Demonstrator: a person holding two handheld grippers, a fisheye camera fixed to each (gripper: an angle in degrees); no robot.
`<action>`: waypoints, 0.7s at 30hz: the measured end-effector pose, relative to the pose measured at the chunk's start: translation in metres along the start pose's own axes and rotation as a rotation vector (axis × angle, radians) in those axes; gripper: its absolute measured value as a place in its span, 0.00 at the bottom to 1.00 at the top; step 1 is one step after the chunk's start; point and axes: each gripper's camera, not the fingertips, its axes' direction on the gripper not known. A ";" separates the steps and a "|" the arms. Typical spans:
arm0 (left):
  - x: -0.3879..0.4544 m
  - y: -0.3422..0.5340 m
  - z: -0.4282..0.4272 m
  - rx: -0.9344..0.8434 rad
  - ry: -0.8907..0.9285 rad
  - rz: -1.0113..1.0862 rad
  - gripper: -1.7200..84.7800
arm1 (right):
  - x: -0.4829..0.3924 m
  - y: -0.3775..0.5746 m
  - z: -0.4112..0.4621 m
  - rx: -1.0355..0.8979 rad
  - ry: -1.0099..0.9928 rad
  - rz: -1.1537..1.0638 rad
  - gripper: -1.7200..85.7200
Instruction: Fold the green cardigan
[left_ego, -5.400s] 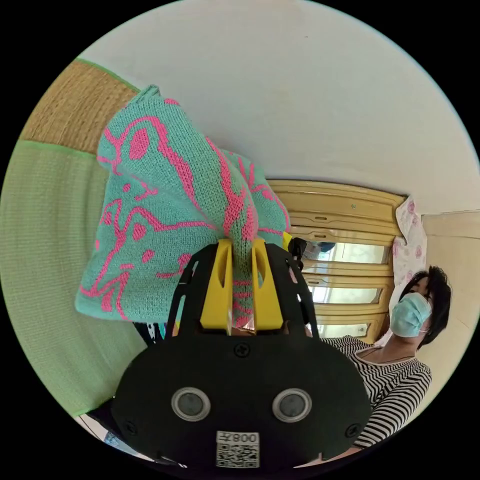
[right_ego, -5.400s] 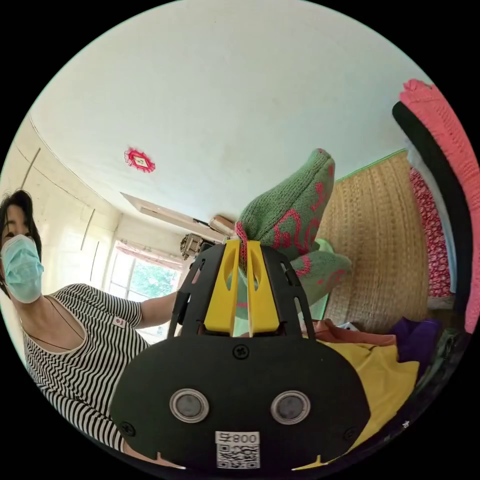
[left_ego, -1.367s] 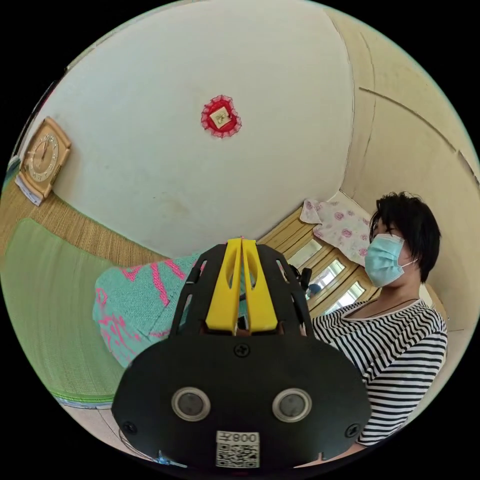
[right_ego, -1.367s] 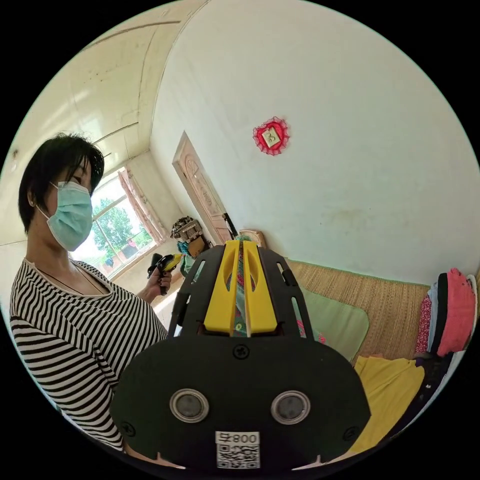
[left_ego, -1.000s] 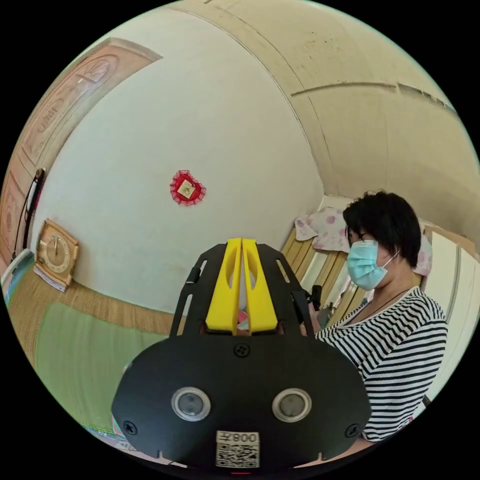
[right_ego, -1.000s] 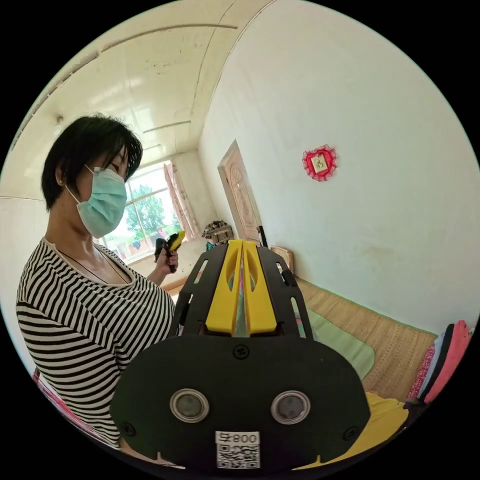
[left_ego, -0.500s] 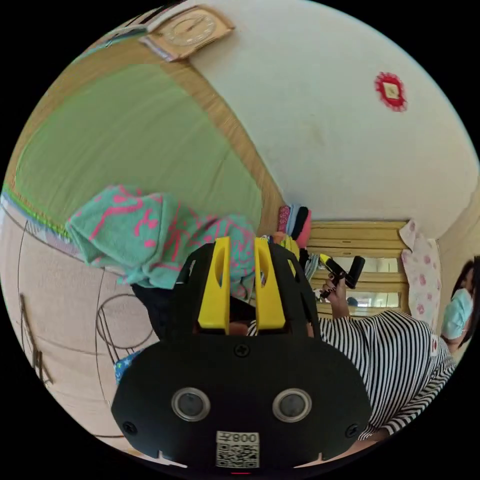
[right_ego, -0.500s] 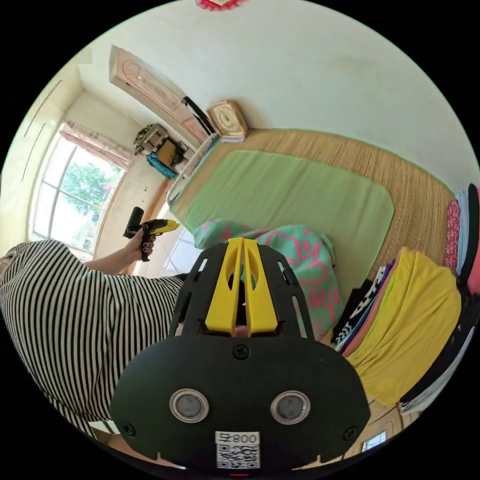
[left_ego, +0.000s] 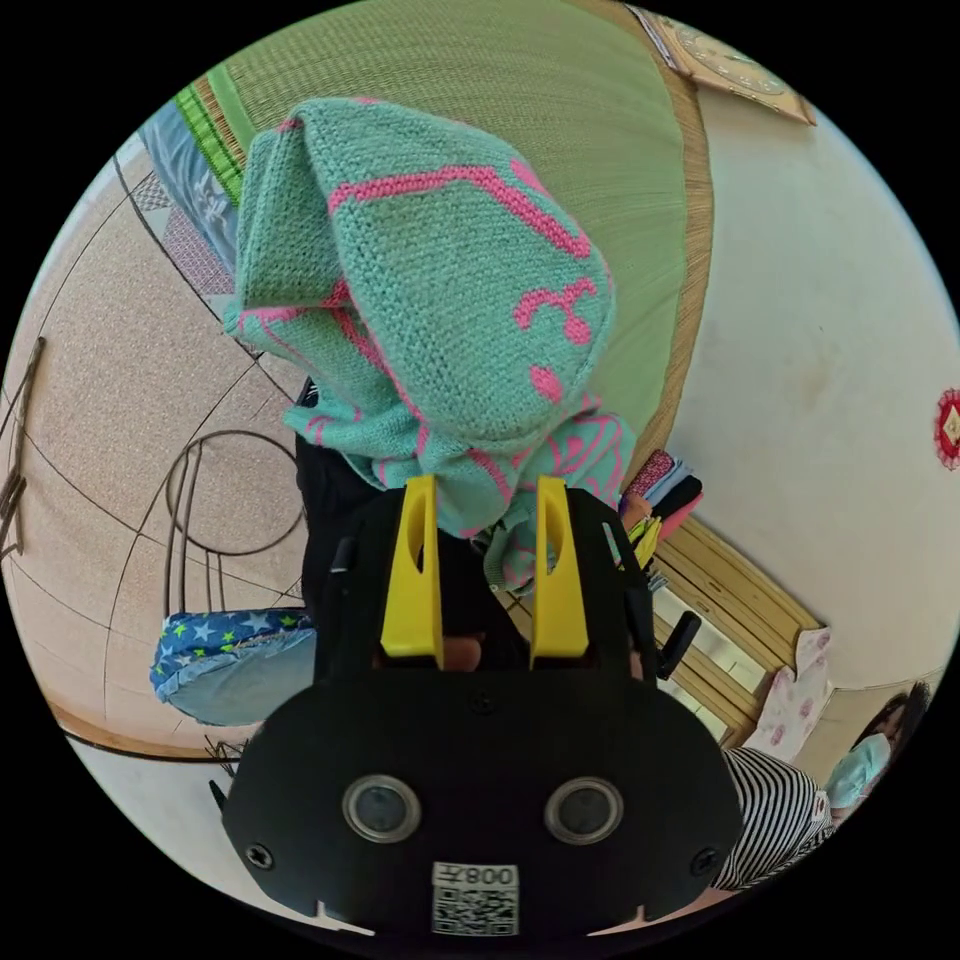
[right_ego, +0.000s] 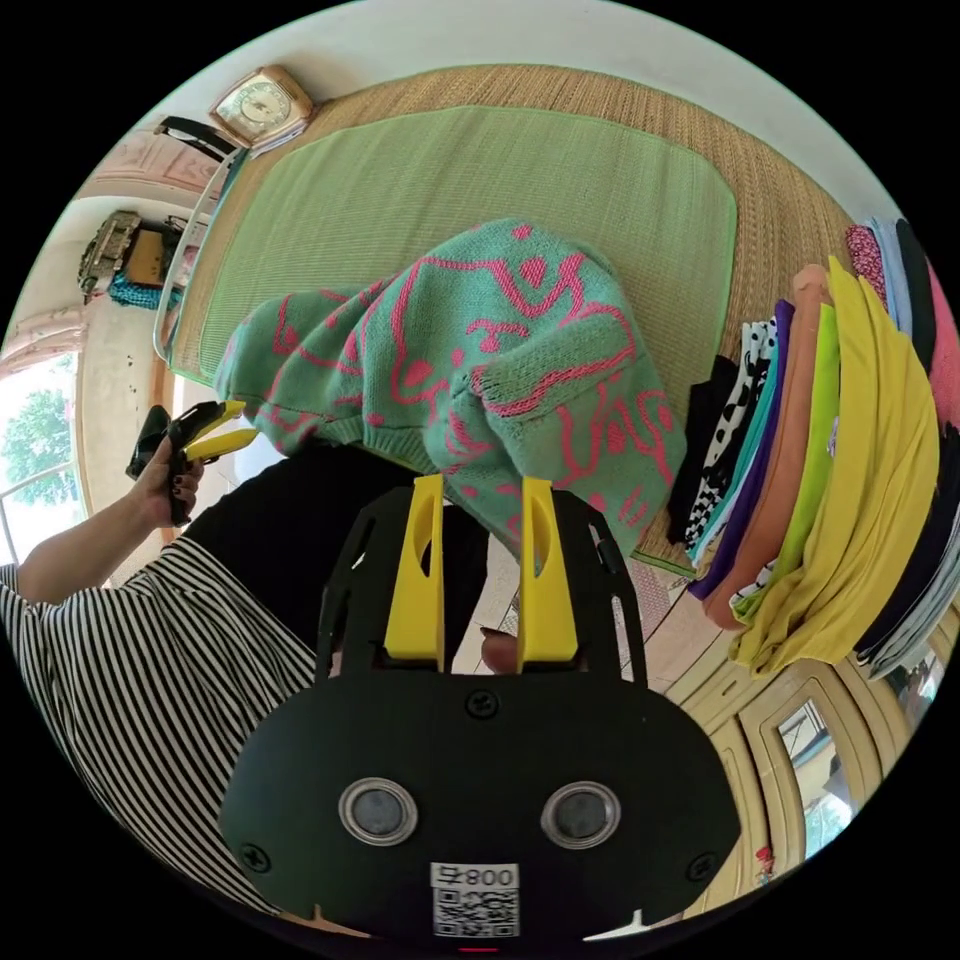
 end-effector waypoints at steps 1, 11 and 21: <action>0.003 -0.004 0.001 -0.010 -0.002 0.009 0.17 | 0.000 -0.011 0.000 0.005 0.021 -0.006 0.15; 0.025 -0.020 -0.006 -0.007 0.033 0.024 0.06 | 0.020 -0.075 0.015 -0.038 -0.007 -0.012 0.10; 0.082 0.014 -0.088 0.149 0.274 0.245 0.04 | 0.039 -0.027 -0.093 0.152 -0.137 -0.115 0.09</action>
